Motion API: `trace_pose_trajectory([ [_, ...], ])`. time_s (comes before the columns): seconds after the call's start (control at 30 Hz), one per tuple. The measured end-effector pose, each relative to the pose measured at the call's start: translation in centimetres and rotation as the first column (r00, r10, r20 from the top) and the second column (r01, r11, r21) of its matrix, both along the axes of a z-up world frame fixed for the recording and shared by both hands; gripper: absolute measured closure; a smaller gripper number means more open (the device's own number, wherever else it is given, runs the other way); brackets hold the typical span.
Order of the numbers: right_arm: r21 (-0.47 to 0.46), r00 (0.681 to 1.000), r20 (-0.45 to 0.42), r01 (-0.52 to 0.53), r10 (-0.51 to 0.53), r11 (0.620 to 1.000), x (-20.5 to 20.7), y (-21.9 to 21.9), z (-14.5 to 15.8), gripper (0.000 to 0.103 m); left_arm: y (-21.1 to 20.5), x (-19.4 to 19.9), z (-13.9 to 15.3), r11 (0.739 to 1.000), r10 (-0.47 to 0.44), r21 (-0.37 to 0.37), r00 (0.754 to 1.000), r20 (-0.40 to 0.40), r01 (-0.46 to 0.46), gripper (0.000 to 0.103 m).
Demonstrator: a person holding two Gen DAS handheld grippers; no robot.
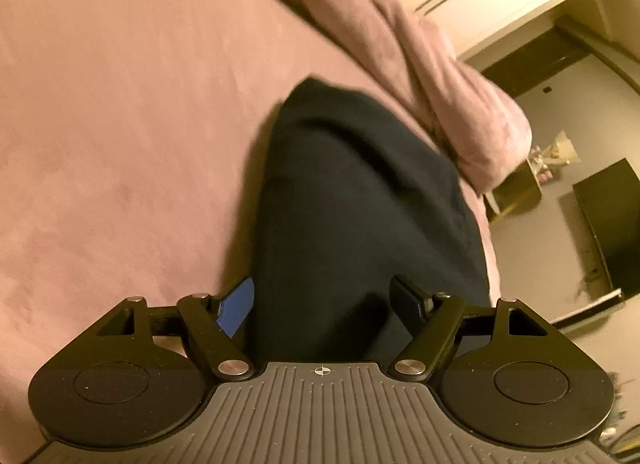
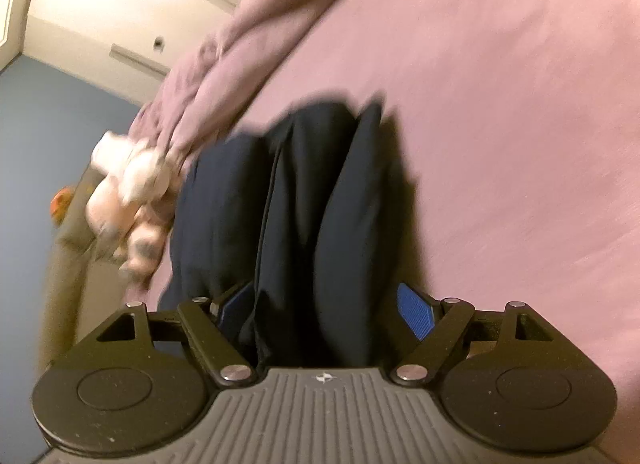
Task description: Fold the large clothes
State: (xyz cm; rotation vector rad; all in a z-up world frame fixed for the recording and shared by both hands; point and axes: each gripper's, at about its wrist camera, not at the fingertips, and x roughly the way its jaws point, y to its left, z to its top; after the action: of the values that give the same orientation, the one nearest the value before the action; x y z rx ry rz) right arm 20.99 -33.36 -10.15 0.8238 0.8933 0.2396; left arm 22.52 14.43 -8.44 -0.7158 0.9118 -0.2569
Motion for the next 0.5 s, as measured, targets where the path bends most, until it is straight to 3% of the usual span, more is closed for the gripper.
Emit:
trace_pose_trajectory([
  [0.1, -0.137, 0.986, 0.16, 0.061, -0.039, 0.989, -1.4, 1.2, 4.1, 0.028, -0.4, -0.8, 1.8, 0.997, 0.043, 0.056, 0.997, 0.058, -0.046, 0.02],
  [0.23, -0.33, 0.945, 0.311, 0.005, 0.104, 0.944, -0.5, 9.3, 7.5, 0.05, -2.0, -1.1, 3.6, 0.972, 0.124, 0.184, 0.983, 0.132, -0.148, 0.017],
  [0.33, -0.457, 0.927, 0.326, -0.019, 0.187, 0.89, 1.2, 15.1, 6.9, 0.061, -3.6, -0.8, 3.7, 0.949, 0.182, 0.233, 0.973, 0.142, -0.211, 0.016],
  [0.43, -0.586, 0.926, 0.345, 0.089, 0.149, 0.806, 3.0, 18.7, 5.2, 0.061, -5.2, 0.2, 3.1, 0.931, 0.215, 0.264, 0.962, 0.166, -0.253, 0.016],
  [0.5, -0.662, 0.922, 0.37, 0.174, 0.117, 0.729, 4.0, 19.9, 3.9, 0.061, -6.7, 1.0, 2.6, 0.921, 0.208, 0.291, 0.958, 0.198, -0.26, 0.013],
])
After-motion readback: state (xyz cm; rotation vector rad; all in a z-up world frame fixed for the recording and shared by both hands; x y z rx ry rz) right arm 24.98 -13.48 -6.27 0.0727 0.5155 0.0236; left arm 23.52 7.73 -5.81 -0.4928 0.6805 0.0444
